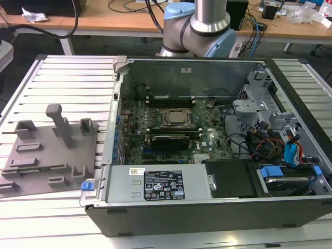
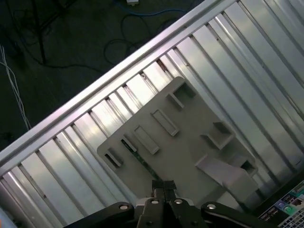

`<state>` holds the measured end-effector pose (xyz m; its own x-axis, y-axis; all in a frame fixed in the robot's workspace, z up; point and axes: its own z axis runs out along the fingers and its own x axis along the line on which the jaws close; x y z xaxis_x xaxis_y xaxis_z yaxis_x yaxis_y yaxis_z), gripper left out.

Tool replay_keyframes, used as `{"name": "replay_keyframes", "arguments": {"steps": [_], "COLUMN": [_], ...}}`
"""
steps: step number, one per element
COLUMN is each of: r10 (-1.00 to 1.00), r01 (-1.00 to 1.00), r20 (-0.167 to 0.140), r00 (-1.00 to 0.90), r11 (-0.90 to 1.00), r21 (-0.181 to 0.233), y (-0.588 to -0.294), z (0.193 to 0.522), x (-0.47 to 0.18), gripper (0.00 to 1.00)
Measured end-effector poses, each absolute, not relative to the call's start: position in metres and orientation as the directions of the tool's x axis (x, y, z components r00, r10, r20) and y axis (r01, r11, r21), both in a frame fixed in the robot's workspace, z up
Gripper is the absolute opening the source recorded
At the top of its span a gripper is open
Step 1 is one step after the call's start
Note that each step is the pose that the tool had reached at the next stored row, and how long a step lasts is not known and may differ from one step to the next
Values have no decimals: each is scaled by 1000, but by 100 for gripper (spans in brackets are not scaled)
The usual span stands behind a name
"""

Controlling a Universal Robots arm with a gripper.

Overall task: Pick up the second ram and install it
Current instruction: 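Pick up the second ram and move it above second insertion slot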

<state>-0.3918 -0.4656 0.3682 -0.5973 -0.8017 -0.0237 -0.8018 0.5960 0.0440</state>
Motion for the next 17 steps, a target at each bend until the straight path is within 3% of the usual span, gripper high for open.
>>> {"name": "replay_keyframes", "arguments": {"steps": [17], "r10": [-922], "r01": [-922], "r20": [-24], "r00": [-386], "r11": [385], "r21": [44], "y": [-466], "z": [368], "x": [-392], "gripper": [11]}}
